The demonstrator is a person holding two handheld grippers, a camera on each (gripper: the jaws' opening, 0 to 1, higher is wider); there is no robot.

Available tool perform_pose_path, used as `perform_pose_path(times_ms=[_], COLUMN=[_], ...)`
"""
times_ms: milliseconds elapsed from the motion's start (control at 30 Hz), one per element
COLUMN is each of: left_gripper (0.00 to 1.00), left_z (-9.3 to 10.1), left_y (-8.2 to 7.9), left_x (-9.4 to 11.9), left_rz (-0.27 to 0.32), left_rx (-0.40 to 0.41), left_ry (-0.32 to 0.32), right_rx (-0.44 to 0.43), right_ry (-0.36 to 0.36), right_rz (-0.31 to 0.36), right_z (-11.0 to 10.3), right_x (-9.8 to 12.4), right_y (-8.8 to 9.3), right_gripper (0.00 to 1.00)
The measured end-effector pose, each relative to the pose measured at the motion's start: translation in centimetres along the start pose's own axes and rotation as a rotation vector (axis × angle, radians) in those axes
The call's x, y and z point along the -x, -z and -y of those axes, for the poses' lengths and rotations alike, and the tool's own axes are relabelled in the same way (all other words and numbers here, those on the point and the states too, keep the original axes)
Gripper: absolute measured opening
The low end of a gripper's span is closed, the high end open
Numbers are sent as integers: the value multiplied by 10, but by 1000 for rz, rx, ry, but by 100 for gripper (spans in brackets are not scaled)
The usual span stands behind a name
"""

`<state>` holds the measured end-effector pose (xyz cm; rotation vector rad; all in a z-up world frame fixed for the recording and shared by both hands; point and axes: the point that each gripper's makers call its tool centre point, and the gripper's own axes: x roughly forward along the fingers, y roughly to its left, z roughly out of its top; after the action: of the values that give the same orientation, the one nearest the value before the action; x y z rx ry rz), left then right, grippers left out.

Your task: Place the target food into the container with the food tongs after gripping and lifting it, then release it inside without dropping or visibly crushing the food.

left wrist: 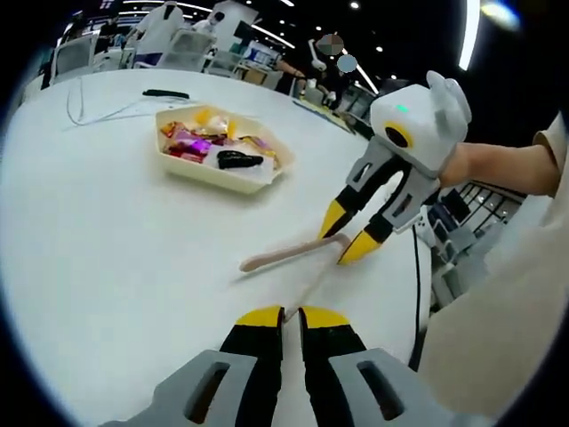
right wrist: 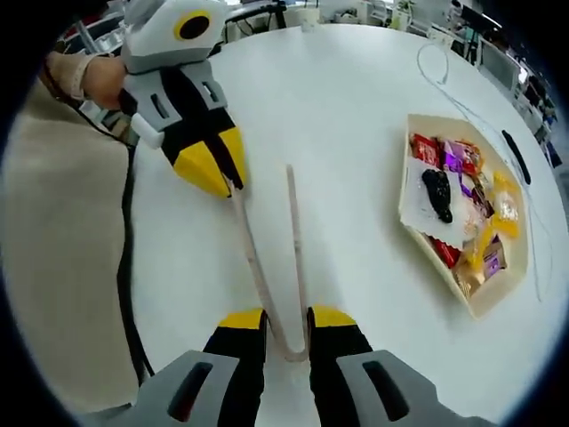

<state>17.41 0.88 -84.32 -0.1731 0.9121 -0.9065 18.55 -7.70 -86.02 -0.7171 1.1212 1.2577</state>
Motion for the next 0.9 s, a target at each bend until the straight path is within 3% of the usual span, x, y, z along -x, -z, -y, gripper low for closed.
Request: perform_pose_path(times_ms=[900], left_gripper=[5], left_z=[-6], left_y=[5], left_x=[-6], left_rz=[-45], left_rx=[-39], left_ry=[0], right_rx=[-9], right_ry=[8], right_rz=[-27], right_z=[2], right_x=[-7], right_y=[2], right_gripper=[17])
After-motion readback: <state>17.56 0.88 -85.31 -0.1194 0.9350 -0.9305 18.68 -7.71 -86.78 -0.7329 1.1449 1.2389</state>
